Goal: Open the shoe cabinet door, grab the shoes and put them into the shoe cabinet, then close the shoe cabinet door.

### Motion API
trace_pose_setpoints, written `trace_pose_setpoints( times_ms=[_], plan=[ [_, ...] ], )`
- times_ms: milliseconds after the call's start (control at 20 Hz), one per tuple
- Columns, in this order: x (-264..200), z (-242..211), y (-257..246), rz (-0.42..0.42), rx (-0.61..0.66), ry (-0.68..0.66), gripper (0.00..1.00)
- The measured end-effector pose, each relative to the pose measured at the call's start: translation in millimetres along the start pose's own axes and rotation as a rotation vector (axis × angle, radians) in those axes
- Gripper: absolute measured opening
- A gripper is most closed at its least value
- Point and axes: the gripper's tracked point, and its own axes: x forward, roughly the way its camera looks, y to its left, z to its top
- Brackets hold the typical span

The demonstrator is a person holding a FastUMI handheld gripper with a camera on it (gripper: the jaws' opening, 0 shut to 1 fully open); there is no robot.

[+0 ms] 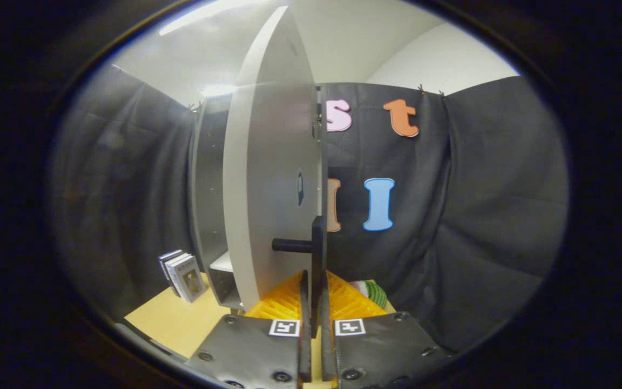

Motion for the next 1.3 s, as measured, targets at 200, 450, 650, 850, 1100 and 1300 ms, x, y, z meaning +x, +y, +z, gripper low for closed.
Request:
trace_pose_setpoints(
  times_ms=[200,450,650,850,1100,1300],
  plan=[
    [2,0,-30,-0.018,0.032,0.007,0.06],
    [3,-2,-40,0.011,0.033,0.020,0.06],
    [-7,-4,-51,0.001,0.036,0.029,0.08],
    [-30,4,-51,-0.010,0.031,0.011,0.13],
    [-62,10,-23,0.003,0.019,-0.027,0.10],
    [-69,-1,19,0.003,0.016,-0.027,0.09]
  ],
)
